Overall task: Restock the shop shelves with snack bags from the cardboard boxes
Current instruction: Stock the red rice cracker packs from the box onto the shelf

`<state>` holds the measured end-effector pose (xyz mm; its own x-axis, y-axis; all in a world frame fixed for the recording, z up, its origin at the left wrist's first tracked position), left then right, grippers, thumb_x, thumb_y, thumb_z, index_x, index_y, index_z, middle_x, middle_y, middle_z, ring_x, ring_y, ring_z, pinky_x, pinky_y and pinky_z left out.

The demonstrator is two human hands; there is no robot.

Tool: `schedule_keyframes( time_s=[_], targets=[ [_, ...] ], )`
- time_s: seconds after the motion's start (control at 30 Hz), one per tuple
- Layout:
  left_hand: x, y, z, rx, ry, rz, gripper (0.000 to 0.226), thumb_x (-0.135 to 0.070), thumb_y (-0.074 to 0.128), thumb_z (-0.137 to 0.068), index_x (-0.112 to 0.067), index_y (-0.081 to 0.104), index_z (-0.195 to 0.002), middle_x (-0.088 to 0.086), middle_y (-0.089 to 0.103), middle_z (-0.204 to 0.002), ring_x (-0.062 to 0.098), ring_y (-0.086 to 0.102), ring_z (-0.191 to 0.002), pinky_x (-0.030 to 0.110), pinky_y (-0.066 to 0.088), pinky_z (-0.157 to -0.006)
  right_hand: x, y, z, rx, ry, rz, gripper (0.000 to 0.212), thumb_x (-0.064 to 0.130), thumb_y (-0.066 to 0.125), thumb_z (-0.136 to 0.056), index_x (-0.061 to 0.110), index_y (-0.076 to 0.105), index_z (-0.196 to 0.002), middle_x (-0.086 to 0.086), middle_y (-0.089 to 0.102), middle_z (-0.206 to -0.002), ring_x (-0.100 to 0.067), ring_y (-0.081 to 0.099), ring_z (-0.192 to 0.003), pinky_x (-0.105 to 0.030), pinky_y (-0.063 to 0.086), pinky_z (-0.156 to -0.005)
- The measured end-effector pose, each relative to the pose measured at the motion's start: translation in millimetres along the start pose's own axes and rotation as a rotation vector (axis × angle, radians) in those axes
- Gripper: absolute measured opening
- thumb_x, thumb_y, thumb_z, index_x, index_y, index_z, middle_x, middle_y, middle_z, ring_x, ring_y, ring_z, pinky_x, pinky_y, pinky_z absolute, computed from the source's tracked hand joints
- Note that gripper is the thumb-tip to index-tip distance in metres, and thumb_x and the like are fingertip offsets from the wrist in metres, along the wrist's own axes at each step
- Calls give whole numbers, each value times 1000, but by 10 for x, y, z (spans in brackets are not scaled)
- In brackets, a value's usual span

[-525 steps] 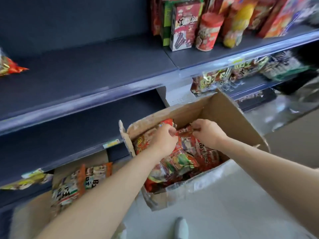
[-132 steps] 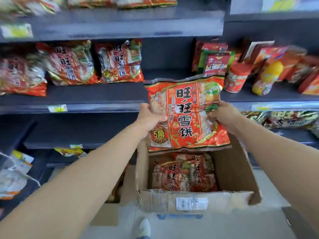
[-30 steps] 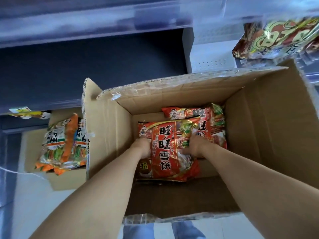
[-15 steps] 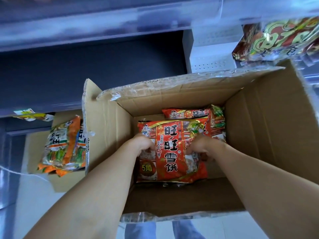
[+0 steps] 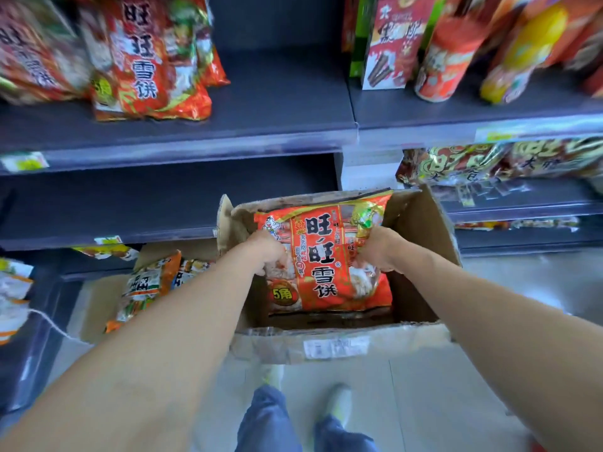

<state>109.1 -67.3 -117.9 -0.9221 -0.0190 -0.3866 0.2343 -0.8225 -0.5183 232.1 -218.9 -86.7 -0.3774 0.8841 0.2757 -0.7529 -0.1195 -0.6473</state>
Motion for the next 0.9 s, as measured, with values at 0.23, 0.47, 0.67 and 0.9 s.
schedule_keyframes(
  time_s=[0.23, 0.47, 0.67, 0.9],
  targets=[
    [-346, -501, 570, -104, 232, 161, 27, -1, 70, -79, -10, 56, -100, 1, 60, -101, 21, 57, -101, 34, 48, -81, 243, -682, 499, -238, -141, 101, 17, 18, 56, -94, 1, 55, -92, -12, 53, -99, -22, 52, -90, -31, 46, -74],
    [-724, -1203, 819, -200, 406, 412, 63, 1, 64, -84, -24, 36, -134, 4, 53, -126, 26, 54, -113, 44, 52, -85, 599, -1130, 480, -495, -185, -345, 37, 7, 58, -90, 3, 39, -123, -15, 55, -105, -28, 51, -86, -36, 45, -67],
    [-986, -1674, 687, -275, 489, 473, 76, 4, 59, -87, -31, 24, -145, 3, 51, -127, 23, 56, -105, 42, 55, -83, 1043, -1416, 177, -609, -196, -411, 63, 15, 61, -91, 4, 25, -141, -21, 58, -118, -39, 48, -121, -46, 51, -85],
    [-1404, -2063, 69, -358, 524, 509, 47, 1, 56, -90, -12, 47, -135, 5, 55, -127, 22, 61, -98, 38, 57, -81, 1450, -1815, -469, -693, -137, -453, 53, 15, 57, -93, 8, 28, -138, -24, 57, -119, -40, 50, -117, -41, 48, -77]
  ],
)
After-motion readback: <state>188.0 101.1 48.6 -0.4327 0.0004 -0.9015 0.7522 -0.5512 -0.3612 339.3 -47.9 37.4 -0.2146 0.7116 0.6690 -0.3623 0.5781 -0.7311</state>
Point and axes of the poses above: each hand's wrist, its own z-axis away from the middle knuckle, its own y-axis out of the palm, x = y × z, the point moved 2 cm from there along -z, towards the middle knuckle
